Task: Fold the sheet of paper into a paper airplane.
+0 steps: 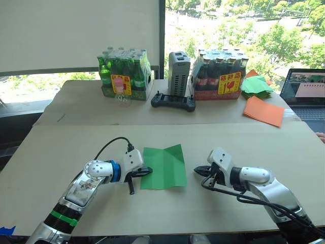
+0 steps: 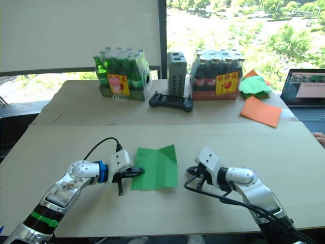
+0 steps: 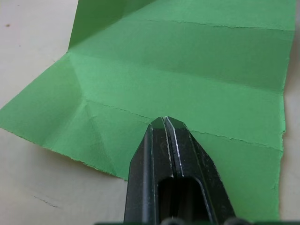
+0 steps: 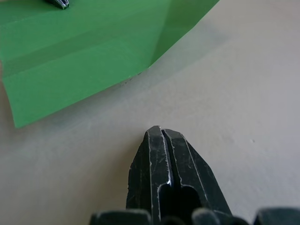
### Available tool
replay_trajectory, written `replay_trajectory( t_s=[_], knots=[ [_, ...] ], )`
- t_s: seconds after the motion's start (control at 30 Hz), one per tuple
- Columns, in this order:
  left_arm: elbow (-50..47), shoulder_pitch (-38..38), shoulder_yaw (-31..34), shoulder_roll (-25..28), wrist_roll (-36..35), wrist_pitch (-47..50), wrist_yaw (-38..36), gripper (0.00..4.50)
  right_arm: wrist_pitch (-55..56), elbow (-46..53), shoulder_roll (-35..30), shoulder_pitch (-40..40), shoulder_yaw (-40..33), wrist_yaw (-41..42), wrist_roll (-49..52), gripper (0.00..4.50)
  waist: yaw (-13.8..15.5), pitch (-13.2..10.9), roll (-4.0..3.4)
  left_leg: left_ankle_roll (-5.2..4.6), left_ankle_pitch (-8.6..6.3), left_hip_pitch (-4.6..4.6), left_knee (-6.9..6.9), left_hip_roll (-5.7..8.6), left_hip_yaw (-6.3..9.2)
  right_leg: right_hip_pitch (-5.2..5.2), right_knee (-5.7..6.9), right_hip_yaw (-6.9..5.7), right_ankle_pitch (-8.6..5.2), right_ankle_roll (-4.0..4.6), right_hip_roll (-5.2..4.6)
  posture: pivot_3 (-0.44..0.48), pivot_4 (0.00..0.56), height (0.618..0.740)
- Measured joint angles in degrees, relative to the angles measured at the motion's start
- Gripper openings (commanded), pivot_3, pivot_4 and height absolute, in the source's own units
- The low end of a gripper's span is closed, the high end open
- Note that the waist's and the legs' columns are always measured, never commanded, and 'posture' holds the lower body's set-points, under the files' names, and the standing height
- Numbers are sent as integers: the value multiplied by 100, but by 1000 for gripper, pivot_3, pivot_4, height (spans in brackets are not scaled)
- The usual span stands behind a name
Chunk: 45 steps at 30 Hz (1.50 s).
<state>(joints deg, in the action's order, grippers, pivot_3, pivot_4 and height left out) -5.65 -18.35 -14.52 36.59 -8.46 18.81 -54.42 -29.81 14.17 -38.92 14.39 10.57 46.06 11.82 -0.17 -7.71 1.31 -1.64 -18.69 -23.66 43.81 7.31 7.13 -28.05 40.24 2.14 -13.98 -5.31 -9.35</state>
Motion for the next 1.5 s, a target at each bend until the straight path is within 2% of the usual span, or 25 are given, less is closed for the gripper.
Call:
replay_trajectory(
  t_s=[0.13,0.33,0.77,1.1,1.3,1.5],
  knots=[
    [-26,17,-1,-9,9,4,0,0,110,-104,93,80,54,41,-80,53,1,1,1,0,0,1,0,0,0,2,0,0,0,0,0,0,150,675],
    [-30,27,7,-11,13,4,0,0,87,-121,646,224,218,130,65,53,-2,2,0,0,0,2,1,0,0,2,0,0,0,0,0,0,150,675],
    [-17,22,6,-17,32,-17,-11,0,-206,-195,1361,734,-39,-24,526,53,-20,3,-1,0,0,6,1,1,1,2,2,0,1,0,0,0,150,675],
    [-115,88,70,-2,50,61,54,0,-309,-511,2017,822,752,-297,201,53,-60,4,-2,1,1,6,0,0,1,-3,9,0,2,0,3,0,150,675],
    [-617,445,366,252,11,426,207,0,-304,-889,2155,985,1039,-359,-62,53,-121,4,-3,3,1,6,-6,-2,1,-12,14,0,3,2,6,0,150,675],
    [-1124,779,1217,595,-370,979,273,0,-297,-1012,2230,1066,1108,-362,-181,53,-123,4,-3,4,1,7,-5,-3,2,-9,11,-2,3,3,10,0,150,675]
  ],
)
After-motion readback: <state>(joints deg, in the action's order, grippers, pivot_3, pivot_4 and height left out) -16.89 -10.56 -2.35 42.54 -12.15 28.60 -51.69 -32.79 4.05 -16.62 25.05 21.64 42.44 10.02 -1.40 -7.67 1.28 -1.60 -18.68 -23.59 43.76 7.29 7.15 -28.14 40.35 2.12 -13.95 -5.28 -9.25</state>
